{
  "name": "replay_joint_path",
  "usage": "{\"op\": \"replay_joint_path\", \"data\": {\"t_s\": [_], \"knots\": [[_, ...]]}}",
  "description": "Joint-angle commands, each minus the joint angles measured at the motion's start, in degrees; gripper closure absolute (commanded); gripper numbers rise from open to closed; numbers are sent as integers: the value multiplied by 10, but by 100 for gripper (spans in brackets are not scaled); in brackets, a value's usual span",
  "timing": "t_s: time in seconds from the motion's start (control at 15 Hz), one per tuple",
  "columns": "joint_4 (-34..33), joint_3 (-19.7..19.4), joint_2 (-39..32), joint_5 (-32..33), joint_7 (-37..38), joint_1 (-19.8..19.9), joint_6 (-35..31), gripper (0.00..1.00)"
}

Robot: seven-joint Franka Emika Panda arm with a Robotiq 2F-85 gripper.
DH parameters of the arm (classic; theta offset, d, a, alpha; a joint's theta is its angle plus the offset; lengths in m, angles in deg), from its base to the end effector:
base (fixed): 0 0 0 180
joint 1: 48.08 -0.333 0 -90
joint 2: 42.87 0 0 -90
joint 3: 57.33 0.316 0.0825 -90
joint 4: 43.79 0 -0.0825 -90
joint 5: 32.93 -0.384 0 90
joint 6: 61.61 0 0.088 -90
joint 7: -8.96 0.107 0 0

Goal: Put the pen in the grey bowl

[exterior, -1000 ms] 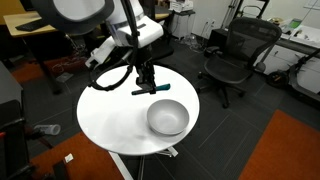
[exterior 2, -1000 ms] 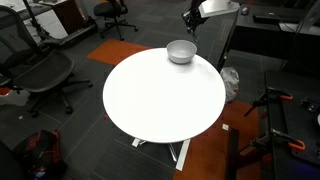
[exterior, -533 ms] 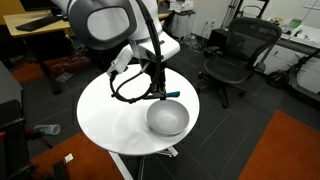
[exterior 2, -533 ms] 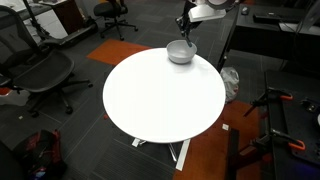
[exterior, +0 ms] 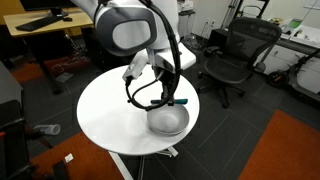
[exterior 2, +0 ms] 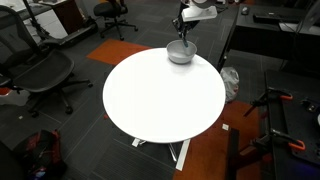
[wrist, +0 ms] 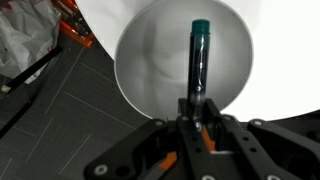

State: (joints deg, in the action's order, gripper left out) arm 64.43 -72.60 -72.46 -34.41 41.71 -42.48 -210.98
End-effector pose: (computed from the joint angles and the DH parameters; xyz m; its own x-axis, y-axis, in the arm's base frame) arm 0.6168 -0.2224 0.2614 0.5940 -0.7670 0.2427 -0.7870 -0.6166 -0.0223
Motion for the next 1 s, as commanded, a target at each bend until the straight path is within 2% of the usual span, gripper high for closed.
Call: {"op": "replay_joint_path", "data": {"t_s": [0.0, 0.07, 0.13, 0.27, 0.67, 0.73, 0.93], "knots": [[-49, 11, -32, -24, -20, 13, 42, 95], [-55, 13, -37, -27, -21, 15, 48, 90], [-61, 12, -42, -28, -19, 14, 55, 56], [-70, 12, -49, -31, -17, 13, 62, 50], [-83, 12, -56, -33, -15, 14, 73, 5], [-85, 13, -56, -33, -16, 15, 74, 0], [-89, 15, -57, -39, -17, 18, 79, 0]]}}
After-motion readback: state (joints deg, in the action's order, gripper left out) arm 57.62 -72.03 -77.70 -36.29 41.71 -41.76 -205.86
